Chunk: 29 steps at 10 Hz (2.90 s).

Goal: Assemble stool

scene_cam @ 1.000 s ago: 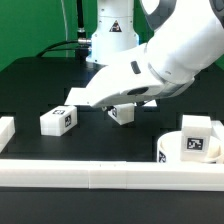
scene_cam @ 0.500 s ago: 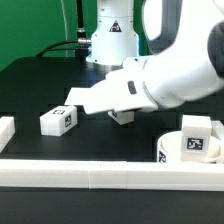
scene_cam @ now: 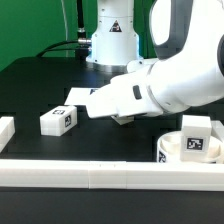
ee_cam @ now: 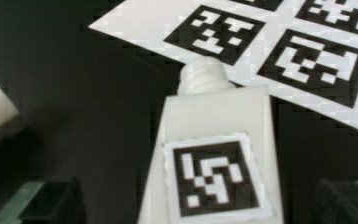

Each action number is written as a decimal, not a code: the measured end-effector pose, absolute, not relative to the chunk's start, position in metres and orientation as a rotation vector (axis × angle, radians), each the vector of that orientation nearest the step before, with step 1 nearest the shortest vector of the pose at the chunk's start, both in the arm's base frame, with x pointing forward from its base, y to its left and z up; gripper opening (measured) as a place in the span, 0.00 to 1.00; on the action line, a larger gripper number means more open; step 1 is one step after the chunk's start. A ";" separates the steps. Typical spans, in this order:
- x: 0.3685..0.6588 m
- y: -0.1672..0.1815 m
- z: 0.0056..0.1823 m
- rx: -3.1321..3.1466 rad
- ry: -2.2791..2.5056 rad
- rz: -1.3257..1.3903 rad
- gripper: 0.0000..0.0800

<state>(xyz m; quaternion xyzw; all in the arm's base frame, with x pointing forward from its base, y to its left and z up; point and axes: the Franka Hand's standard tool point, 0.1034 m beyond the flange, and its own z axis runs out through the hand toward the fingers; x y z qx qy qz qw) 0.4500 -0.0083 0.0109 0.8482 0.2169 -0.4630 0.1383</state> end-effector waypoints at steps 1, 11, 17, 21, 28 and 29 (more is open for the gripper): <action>0.451 -0.008 0.009 2.459 0.632 -1.326 0.81; 0.450 -0.007 0.007 2.456 0.636 -1.330 0.41; 0.461 0.010 0.041 2.559 0.533 -1.356 0.41; 0.487 0.024 0.078 2.680 0.438 -1.219 0.41; 0.512 0.033 0.084 2.905 0.425 -0.790 0.41; 0.524 0.038 0.090 2.963 0.400 -0.685 0.41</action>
Offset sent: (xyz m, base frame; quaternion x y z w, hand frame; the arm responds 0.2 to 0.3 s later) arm -0.0011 0.0010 -0.0173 -0.0031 0.0036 0.0027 1.0000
